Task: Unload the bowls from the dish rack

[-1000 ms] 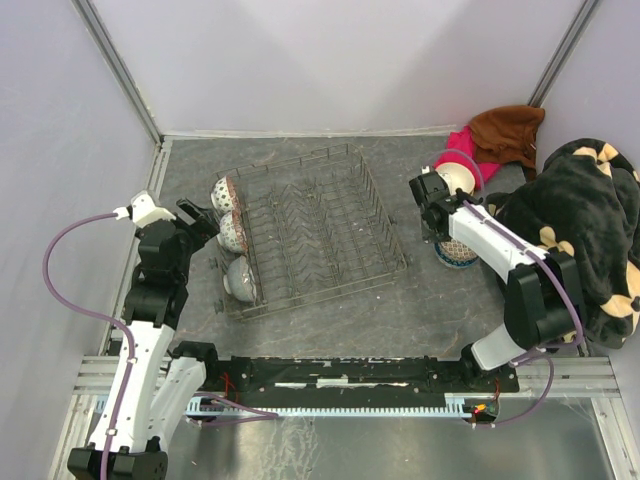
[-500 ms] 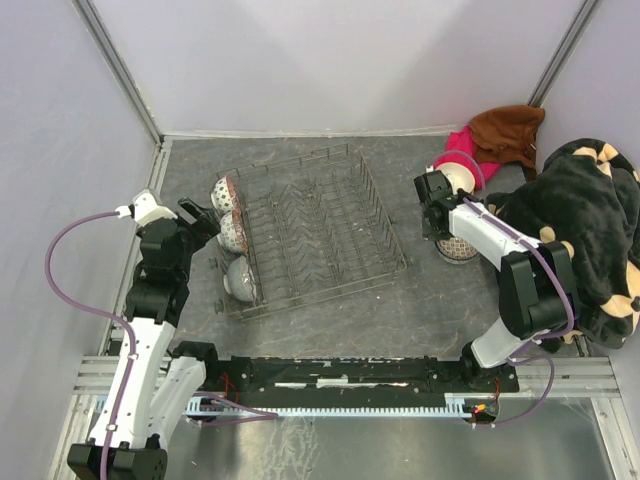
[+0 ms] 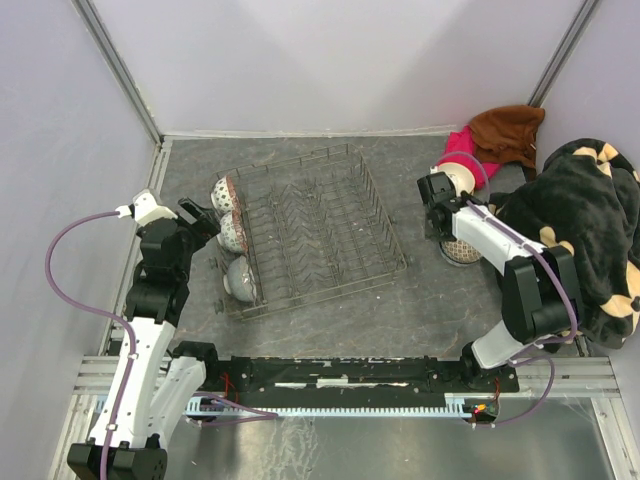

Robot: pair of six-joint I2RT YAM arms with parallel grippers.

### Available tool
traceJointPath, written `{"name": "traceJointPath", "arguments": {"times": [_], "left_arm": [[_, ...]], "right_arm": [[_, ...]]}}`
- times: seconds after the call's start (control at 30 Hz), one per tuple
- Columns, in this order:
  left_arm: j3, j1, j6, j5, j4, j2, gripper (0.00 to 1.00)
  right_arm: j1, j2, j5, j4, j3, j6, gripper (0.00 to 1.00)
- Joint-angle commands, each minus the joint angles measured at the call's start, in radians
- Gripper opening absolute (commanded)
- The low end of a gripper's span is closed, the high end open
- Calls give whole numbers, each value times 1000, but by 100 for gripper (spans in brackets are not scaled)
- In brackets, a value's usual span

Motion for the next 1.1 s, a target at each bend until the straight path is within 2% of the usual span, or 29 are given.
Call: {"name": "traceJointPath", "arguments": {"times": [0.0, 0.27, 0.43, 0.53, 0.6, 0.77, 1.07], "left_arm": [[7, -1, -18, 9, 53, -1, 90], [13, 1, -20, 13, 52, -5, 90], [14, -1, -22, 11, 52, -3, 90], [12, 0, -24, 11, 51, -3, 90], [10, 0, -24, 7, 51, -6, 90], [10, 0, -23, 5, 45, -3, 90], [1, 0, -28, -1, 29, -39, 90]], "right_arm": [[-4, -68, 20, -9, -12, 15, 38], [-5, -141, 26, -51, 0, 20, 39], [15, -290, -35, -66, 54, 16, 53], [70, -378, -143, 4, 73, 11, 61], [139, -397, -207, 61, 87, 21, 62], [316, -306, -231, 137, 189, 52, 63], [542, -58, -391, 386, 298, 139, 62]]}}
